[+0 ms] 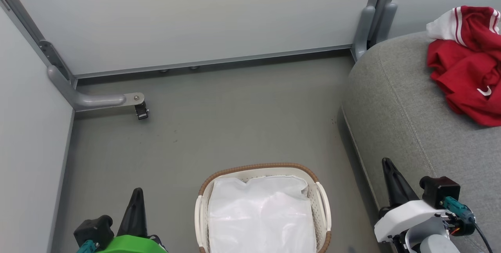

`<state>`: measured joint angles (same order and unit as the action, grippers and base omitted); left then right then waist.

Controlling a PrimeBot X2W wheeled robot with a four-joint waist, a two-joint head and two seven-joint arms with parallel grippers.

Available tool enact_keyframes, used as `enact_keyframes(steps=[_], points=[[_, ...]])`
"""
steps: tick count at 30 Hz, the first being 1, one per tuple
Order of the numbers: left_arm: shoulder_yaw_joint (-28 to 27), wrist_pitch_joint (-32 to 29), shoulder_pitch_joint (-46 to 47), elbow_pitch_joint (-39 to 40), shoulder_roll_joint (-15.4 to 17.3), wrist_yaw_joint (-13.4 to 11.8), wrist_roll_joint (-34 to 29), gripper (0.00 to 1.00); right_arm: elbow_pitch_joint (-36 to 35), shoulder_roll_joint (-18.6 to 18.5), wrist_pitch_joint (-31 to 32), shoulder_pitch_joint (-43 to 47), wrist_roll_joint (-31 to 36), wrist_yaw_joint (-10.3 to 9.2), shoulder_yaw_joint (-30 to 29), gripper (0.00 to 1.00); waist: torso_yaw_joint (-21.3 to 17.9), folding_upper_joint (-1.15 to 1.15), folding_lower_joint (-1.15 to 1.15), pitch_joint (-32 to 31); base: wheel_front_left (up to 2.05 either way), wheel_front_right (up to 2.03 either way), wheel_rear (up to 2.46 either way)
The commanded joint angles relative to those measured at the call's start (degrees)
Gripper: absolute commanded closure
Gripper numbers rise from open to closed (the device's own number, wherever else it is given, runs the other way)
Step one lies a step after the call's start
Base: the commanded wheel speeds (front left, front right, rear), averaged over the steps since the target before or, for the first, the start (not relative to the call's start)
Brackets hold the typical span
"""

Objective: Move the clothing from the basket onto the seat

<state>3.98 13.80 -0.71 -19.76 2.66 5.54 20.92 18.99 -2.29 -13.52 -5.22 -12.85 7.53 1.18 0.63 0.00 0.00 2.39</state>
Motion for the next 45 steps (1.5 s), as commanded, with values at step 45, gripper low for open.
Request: enact_keyframes(steps=[45], points=[[-5.61,-10.56,4.2,3.58,0.21,1.1,37.29,1.0,-3.31,-0.48,10.36,-1.02,-41.56,-0.03,-4.1,1.0,-0.24,0.0,0.0,-0.83,0.0,0.0,0.0]])
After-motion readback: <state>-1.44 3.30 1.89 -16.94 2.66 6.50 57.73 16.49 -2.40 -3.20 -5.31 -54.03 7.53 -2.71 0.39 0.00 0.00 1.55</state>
